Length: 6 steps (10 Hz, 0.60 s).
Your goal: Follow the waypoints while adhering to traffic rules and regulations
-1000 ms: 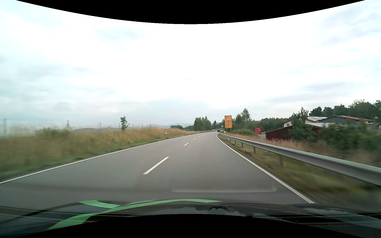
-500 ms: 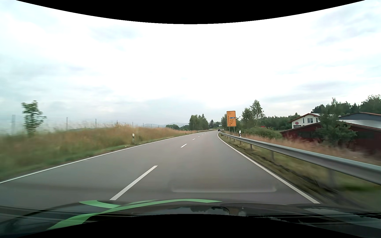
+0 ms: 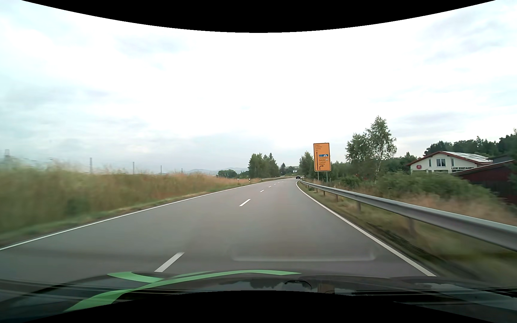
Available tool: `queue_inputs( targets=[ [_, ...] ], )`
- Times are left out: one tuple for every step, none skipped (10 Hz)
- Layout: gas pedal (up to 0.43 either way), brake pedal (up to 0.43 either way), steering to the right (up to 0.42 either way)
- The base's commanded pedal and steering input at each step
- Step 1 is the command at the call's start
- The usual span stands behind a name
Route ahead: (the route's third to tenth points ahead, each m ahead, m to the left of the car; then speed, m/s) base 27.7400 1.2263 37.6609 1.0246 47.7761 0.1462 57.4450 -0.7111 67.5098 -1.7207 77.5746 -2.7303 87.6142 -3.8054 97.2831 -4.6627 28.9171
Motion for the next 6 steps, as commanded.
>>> queue_inputs(
  targets=[
    [0.000,0.000,0.011],
    [0.000,0.000,0.011],
    [0.000,0.000,0.011],
    [0.000,0.000,0.010],
    [0.000,0.000,0.011],
    [0.000,0.000,0.010]
  ],
)
